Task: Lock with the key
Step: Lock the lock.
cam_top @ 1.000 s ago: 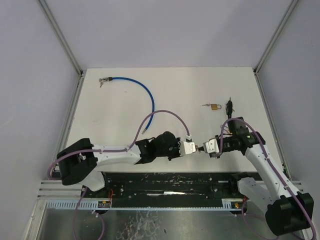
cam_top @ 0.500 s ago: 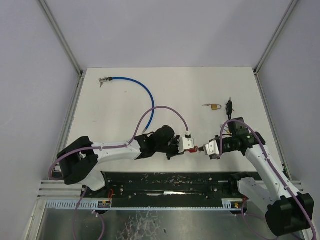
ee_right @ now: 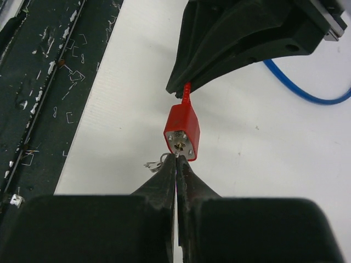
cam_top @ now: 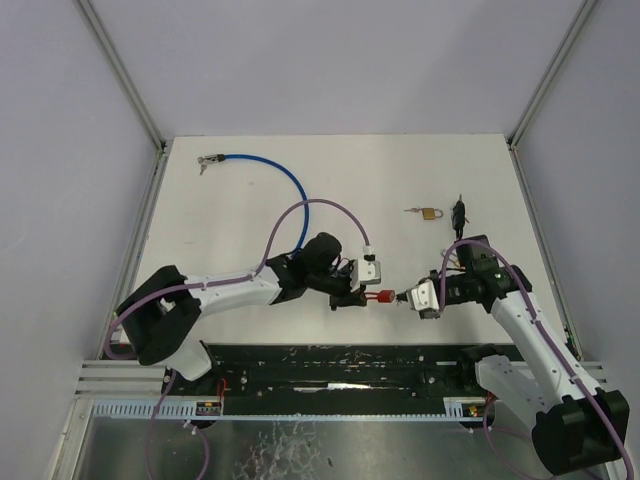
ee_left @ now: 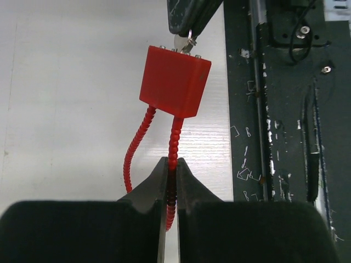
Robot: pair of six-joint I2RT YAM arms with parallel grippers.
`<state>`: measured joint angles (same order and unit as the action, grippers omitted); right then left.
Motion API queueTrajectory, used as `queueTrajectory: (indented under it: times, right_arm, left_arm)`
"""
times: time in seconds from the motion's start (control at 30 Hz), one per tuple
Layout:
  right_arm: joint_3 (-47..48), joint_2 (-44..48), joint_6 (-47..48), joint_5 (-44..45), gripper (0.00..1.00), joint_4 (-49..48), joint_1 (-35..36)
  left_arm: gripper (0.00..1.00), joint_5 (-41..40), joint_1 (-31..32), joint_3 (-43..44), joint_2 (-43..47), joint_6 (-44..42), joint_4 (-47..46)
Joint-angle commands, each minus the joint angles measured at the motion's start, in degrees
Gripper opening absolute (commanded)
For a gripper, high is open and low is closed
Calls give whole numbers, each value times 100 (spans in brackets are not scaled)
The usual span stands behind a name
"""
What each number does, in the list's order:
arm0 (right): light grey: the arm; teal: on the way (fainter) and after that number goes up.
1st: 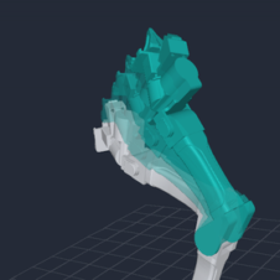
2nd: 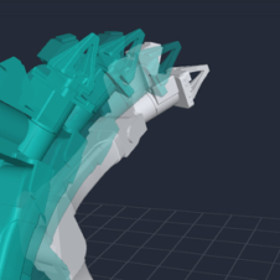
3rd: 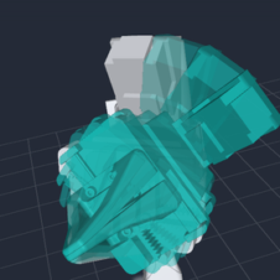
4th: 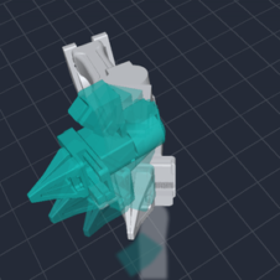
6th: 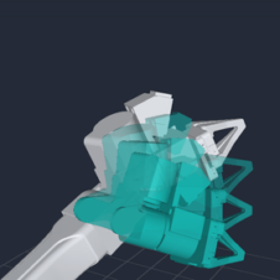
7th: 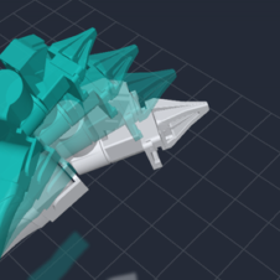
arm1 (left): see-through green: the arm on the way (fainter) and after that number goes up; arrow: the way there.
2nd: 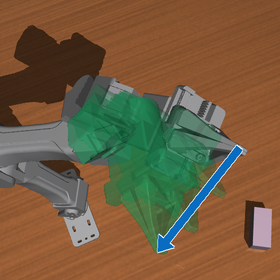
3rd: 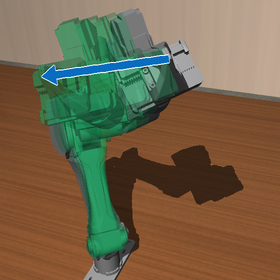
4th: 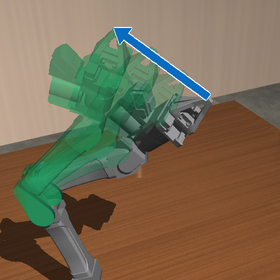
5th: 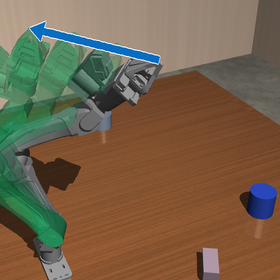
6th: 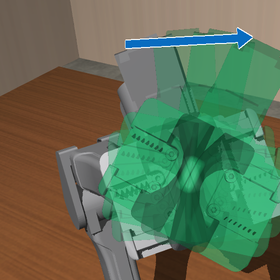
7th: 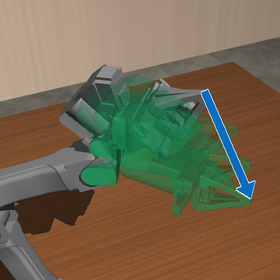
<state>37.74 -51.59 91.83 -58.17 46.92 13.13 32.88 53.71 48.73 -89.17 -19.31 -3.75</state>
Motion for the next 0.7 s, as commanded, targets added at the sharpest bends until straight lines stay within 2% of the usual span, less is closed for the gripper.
queueTrajectory:
  times: [0.0,0.2,0.37,0.57,0.67]
  right_arm:
    - [18,41,620,-210,0,278,60]
    - [-15,8,1444,-100,0,611,72]
    - [31,50,1348,-31,0,568,70]
    - [-13,281,1721,305,0,673,68]
    - [-18,354,1340,176,1,484,66]
  left_arm:
    - [0,1068,-188,307,6,165,-576]
    - [0,1453,-253,980,-695,302,-45]
    - [0,1643,-309,1255,-906,271,172]
    - [0,2410,-611,1184,-960,179,188]
    - [0,2330,-647,1189,-1044,255,181]
